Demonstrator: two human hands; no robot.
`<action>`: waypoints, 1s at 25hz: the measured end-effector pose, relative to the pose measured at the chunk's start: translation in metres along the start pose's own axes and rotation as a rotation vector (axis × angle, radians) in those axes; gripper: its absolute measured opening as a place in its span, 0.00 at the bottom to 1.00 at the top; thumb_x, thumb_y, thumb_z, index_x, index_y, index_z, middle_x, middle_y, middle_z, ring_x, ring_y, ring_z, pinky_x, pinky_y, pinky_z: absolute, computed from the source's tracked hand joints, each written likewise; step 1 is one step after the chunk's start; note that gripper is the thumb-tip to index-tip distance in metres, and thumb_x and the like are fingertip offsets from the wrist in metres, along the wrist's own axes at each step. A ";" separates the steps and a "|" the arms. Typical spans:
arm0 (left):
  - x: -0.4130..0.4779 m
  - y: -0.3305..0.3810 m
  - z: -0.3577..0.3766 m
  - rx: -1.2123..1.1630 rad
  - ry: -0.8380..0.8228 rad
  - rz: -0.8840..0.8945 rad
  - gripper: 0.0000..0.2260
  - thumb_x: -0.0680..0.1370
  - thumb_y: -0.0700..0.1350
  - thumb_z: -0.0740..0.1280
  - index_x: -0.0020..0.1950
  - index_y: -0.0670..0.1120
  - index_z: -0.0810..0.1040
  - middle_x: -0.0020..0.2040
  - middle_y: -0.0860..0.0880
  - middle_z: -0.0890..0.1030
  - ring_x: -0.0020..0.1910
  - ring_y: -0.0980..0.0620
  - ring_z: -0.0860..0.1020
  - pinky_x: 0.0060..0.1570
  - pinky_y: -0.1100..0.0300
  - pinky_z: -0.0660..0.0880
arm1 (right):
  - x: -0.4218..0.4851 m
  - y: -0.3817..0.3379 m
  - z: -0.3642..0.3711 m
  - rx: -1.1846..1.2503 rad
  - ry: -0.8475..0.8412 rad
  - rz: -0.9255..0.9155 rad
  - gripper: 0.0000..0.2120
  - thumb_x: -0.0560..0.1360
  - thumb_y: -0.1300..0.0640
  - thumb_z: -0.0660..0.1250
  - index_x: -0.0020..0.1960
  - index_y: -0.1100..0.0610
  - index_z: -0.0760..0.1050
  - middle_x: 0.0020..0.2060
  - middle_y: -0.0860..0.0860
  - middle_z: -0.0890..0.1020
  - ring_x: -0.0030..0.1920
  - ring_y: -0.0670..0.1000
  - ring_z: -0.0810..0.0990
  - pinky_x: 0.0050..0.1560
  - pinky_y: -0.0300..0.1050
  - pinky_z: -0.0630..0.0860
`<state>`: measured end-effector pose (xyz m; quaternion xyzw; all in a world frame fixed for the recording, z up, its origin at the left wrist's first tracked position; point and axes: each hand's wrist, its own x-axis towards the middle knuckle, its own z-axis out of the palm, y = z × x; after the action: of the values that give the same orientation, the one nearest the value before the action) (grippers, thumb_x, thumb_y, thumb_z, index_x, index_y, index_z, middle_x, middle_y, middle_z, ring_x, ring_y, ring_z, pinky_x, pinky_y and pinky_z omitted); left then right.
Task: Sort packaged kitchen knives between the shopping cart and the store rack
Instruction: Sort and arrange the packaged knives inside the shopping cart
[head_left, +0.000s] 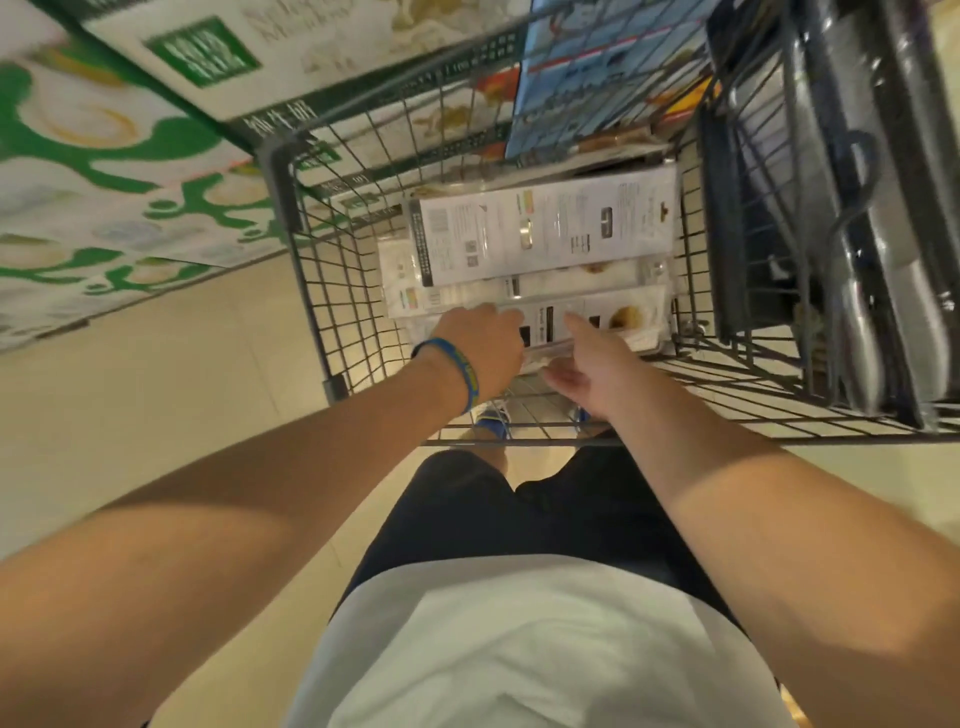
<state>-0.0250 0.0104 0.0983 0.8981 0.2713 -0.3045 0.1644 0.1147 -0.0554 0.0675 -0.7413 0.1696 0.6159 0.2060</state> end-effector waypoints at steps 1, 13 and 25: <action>-0.013 0.001 -0.006 0.031 0.028 0.005 0.11 0.83 0.47 0.59 0.59 0.45 0.79 0.57 0.47 0.75 0.52 0.45 0.76 0.38 0.53 0.64 | -0.003 0.003 0.006 0.117 -0.023 -0.012 0.13 0.83 0.52 0.65 0.63 0.58 0.75 0.53 0.55 0.80 0.52 0.54 0.82 0.38 0.44 0.85; -0.124 -0.006 0.003 -0.709 0.434 -0.416 0.15 0.77 0.63 0.64 0.49 0.52 0.76 0.49 0.54 0.76 0.48 0.53 0.73 0.48 0.56 0.72 | -0.098 0.015 0.004 0.364 -0.477 -0.293 0.16 0.84 0.59 0.62 0.71 0.60 0.74 0.60 0.58 0.84 0.60 0.58 0.83 0.54 0.52 0.82; -0.107 0.045 -0.098 -1.750 0.363 -0.452 0.17 0.78 0.60 0.67 0.51 0.47 0.84 0.48 0.48 0.85 0.46 0.48 0.83 0.46 0.56 0.80 | -0.181 -0.041 -0.056 -0.157 -0.405 -0.531 0.14 0.81 0.50 0.69 0.59 0.59 0.83 0.51 0.58 0.88 0.50 0.57 0.88 0.49 0.49 0.84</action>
<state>-0.0247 -0.0221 0.2470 0.4134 0.5954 0.1298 0.6766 0.1495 -0.0492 0.2578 -0.6360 -0.1215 0.6866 0.3307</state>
